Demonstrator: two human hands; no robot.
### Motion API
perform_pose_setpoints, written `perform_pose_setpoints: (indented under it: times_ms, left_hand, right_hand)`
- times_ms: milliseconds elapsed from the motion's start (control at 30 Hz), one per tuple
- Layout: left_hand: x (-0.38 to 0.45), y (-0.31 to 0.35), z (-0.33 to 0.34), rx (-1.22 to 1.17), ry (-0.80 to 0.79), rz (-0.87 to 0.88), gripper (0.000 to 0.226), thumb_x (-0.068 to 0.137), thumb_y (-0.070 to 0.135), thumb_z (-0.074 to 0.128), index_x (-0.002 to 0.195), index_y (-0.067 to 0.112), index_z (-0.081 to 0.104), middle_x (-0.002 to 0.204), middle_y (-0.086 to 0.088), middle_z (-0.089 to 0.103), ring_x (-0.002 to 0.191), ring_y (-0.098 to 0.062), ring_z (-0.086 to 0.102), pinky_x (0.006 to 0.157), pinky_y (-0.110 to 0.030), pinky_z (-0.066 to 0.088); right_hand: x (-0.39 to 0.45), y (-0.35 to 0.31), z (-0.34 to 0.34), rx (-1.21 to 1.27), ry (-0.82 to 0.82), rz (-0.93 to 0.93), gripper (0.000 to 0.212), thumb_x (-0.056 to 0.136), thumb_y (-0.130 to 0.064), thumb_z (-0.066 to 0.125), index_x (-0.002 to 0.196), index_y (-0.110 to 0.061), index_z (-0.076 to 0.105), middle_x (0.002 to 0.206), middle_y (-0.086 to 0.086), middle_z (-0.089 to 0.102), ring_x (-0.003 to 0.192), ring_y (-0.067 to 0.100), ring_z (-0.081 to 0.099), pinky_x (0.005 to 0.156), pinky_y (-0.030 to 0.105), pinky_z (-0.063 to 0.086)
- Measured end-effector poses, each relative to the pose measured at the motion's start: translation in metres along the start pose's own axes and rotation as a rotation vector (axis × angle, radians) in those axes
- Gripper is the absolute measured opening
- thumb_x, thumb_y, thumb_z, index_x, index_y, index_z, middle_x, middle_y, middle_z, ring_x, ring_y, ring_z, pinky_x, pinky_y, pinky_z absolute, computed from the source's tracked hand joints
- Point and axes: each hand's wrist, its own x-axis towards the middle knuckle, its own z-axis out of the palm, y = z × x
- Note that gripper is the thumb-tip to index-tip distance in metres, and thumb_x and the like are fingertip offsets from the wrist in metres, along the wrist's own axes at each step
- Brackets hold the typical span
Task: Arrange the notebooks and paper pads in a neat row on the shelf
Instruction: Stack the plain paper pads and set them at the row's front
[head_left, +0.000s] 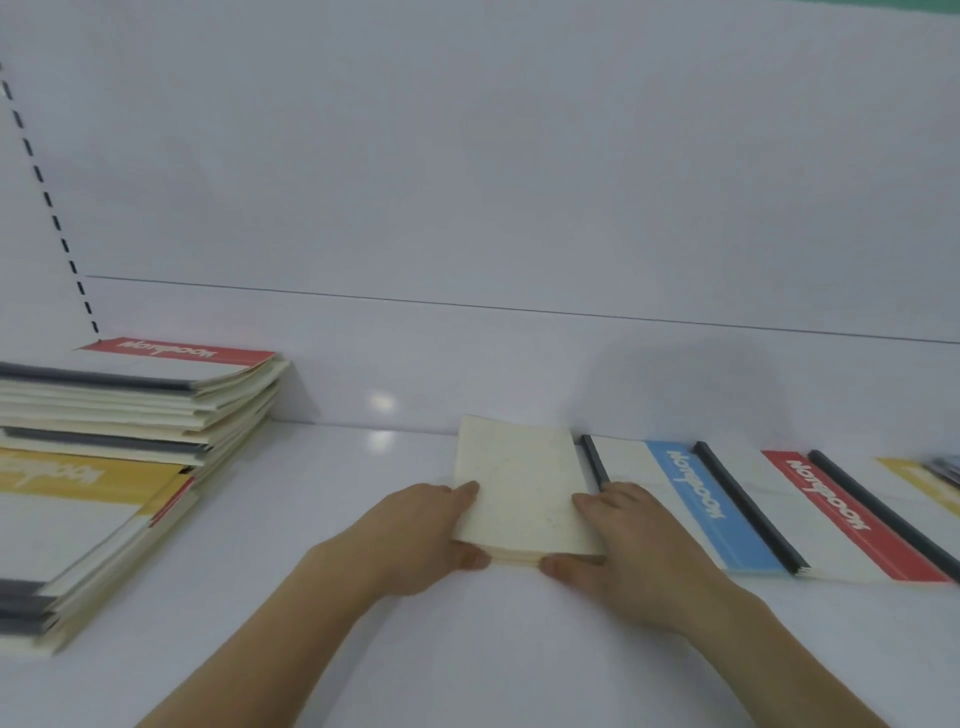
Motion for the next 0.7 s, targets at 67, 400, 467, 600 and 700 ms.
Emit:
perform_pose_setpoints:
  times_ms: [67, 400, 467, 600, 700]
  left_hand:
    - [0.000, 0.002, 0.001, -0.035, 0.007, -0.023, 0.083, 0.095, 0.054, 0.054, 0.158, 0.024, 0.009, 0.155, -0.001, 0.034, 0.142, -0.020, 0.031, 0.111, -0.028, 0.026]
    - [-0.030, 0.004, 0.022, -0.066, 0.366, -0.029, 0.077, 0.094, 0.060, 0.050, 0.155, 0.025, 0.020, 0.157, 0.008, 0.031, 0.139, -0.014, 0.035, 0.112, -0.028, 0.031]
    - [-0.043, 0.002, 0.022, -0.053, 0.476, -0.054, 0.070, 0.096, 0.059, 0.047, 0.154, 0.025, 0.026, 0.155, 0.008, 0.035, 0.140, -0.013, 0.035, 0.112, -0.026, 0.028]
    - [-0.076, -0.010, 0.017, -0.043, 0.678, -0.082, 0.048, 0.099, 0.046, 0.049, 0.141, 0.023, 0.048, 0.142, 0.007, 0.052, 0.131, -0.013, 0.047, 0.107, -0.025, 0.035]
    - [-0.103, -0.033, 0.013, -0.039, 0.774, -0.108, 0.036, 0.098, 0.038, 0.054, 0.128, 0.021, 0.061, 0.128, 0.006, 0.063, 0.119, -0.015, 0.057, 0.099, -0.029, 0.044]
  right_hand:
    - [-0.001, 0.002, 0.001, 0.021, 0.007, -0.003, 0.082, 0.081, -0.076, 0.043, 0.142, -0.022, 0.037, 0.138, -0.003, 0.044, 0.132, 0.017, 0.030, 0.107, 0.028, 0.027]
    - [-0.016, -0.006, 0.010, -0.022, 0.169, -0.052, 0.092, 0.077, -0.081, 0.017, 0.147, -0.023, 0.031, 0.152, -0.001, 0.030, 0.145, 0.023, 0.013, 0.119, 0.036, 0.014]
    - [-0.018, -0.017, 0.013, 0.019, 0.228, -0.089, 0.087, 0.081, -0.077, 0.021, 0.142, -0.020, 0.044, 0.148, 0.003, 0.040, 0.143, 0.025, 0.023, 0.117, 0.039, 0.024]
    - [-0.026, -0.060, 0.011, 0.043, 0.256, -0.196, 0.073, 0.089, -0.068, 0.024, 0.143, -0.023, 0.043, 0.152, 0.000, 0.036, 0.145, 0.021, 0.019, 0.118, 0.034, 0.017]
    - [-0.028, -0.100, 0.008, 0.096, 0.247, -0.255, 0.070, 0.091, -0.066, 0.022, 0.146, -0.026, 0.036, 0.155, -0.004, 0.028, 0.147, 0.017, 0.010, 0.119, 0.031, 0.009]
